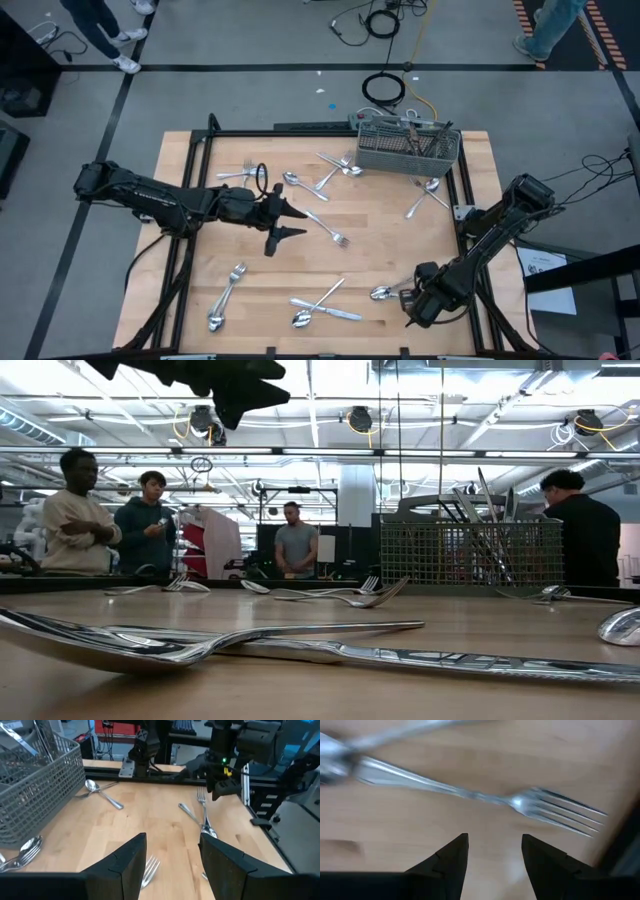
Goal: Sort silverware
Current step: Put the silver fork into the gray utensil holder
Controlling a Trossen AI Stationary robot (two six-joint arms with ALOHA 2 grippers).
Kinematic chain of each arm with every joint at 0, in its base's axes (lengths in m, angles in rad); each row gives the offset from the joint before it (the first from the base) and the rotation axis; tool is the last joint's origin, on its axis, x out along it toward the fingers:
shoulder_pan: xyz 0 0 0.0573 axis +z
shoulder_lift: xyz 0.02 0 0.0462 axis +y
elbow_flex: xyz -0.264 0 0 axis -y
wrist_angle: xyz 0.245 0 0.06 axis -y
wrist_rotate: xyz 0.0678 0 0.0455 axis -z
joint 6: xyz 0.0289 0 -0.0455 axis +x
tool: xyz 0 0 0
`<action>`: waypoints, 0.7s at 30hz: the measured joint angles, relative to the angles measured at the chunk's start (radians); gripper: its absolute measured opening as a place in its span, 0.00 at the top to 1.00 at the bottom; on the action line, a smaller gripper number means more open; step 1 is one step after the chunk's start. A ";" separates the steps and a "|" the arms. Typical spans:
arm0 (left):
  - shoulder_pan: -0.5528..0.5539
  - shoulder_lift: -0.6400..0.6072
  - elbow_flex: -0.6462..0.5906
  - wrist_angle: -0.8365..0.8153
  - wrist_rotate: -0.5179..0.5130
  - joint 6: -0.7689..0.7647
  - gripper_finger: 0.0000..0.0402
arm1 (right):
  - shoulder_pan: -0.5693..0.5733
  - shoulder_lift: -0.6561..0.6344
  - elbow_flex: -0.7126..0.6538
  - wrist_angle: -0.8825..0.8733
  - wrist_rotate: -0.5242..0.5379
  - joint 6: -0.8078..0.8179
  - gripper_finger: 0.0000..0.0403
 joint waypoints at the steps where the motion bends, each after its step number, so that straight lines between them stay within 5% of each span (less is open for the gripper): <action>1: 0.000 0.000 0.000 -0.007 0.000 0.000 0.52 | -0.006 0.000 0.000 0.015 0.022 0.010 0.56; 6: 0.000 0.000 0.000 -0.047 0.004 0.002 0.52 | -0.016 0.000 0.001 0.038 0.026 0.017 0.56; 16: 0.002 0.000 0.000 -0.070 0.009 0.051 0.52 | -0.015 0.000 0.001 0.040 0.175 -0.657 0.56; 21: 0.003 0.000 0.000 -0.070 0.009 0.051 0.52 | -0.015 0.003 0.001 0.008 0.179 -0.849 0.56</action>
